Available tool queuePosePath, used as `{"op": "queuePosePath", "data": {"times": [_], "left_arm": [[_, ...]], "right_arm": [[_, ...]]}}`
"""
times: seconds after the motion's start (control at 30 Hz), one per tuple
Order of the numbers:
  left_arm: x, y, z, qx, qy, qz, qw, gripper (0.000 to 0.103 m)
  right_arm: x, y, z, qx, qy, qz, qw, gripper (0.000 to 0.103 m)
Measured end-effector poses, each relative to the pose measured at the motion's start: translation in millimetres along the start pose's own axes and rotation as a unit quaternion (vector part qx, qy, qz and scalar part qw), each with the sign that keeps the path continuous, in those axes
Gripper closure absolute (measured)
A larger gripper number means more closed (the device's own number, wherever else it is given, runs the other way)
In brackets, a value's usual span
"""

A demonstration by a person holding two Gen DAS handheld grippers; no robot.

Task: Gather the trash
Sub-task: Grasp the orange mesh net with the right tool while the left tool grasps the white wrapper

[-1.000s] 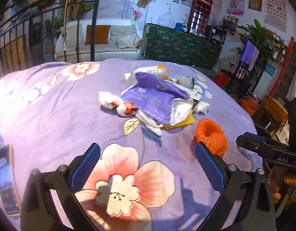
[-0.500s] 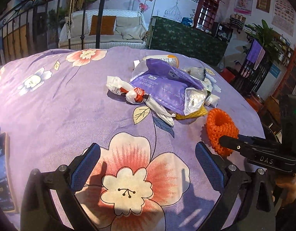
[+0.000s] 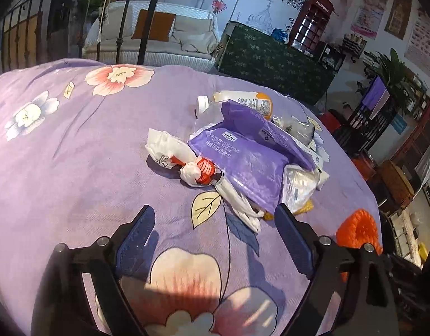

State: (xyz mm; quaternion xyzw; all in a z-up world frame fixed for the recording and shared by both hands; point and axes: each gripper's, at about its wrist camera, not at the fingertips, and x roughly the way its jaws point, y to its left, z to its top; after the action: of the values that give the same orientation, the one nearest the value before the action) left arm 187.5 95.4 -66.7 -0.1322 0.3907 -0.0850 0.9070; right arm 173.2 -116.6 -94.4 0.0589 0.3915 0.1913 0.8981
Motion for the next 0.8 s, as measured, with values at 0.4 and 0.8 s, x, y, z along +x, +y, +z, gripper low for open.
{"op": "queuePosePath", "data": {"times": [0.4, 0.8], "left_arm": [[69, 14, 38, -0.057, 0.034, 0.018, 0.9976, 0.041], [33, 27, 15, -0.087, 0.023, 0.01, 0.9959, 0.075]], "right_arm": [[-10, -11, -8, 0.013, 0.0, -0.006, 1.0, 0.074], [-15, -16, -10, 0.022, -0.009, -0.005, 1.0, 0.074]]}}
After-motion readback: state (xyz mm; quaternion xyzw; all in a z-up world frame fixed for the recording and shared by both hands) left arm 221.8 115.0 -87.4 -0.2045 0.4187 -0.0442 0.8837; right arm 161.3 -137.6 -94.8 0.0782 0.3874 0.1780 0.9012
